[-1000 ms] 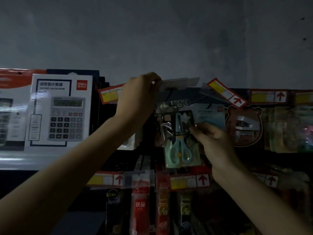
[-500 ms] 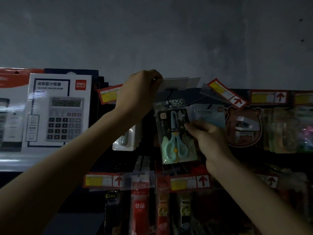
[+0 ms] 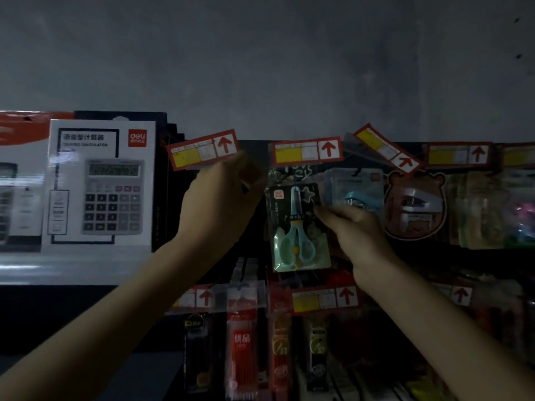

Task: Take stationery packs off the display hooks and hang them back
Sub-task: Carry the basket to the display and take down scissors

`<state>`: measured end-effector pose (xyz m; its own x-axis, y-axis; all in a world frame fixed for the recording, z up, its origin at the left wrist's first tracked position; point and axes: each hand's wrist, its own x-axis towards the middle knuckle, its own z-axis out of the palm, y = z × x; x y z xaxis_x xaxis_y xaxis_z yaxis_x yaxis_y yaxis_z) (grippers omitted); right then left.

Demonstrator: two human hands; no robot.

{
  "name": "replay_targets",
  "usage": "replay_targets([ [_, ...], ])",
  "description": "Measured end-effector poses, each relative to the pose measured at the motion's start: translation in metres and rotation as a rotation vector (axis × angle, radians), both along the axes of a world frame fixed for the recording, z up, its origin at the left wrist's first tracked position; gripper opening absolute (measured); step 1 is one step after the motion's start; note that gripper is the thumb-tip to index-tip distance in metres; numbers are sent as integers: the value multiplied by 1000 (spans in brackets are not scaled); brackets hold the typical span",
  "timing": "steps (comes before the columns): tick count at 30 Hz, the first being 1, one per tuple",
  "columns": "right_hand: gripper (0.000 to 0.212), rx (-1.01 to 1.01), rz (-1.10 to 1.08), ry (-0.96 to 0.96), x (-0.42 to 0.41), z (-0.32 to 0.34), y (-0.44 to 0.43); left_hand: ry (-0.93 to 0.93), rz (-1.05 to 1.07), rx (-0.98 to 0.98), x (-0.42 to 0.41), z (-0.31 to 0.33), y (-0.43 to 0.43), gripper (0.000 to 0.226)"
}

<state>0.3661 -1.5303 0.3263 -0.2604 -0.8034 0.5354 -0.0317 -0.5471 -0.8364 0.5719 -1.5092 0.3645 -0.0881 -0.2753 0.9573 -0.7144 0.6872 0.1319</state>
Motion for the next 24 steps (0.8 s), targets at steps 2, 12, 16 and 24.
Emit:
replay_targets([
  [2,15,23,-14,42,-2,-1,-1,-4,48,71,2,-21,0,5],
  [12,20,49,-28,197,-5,-1,-6,33,-151,477,-5,-52,-17,27],
  [16,15,69,-12,242,-4,-1,-1,122,-298,647,-5,-56,-20,25],
  [24,32,109,-147,611,1,-14,5,290,-366,746,-7,-61,-33,19],
])
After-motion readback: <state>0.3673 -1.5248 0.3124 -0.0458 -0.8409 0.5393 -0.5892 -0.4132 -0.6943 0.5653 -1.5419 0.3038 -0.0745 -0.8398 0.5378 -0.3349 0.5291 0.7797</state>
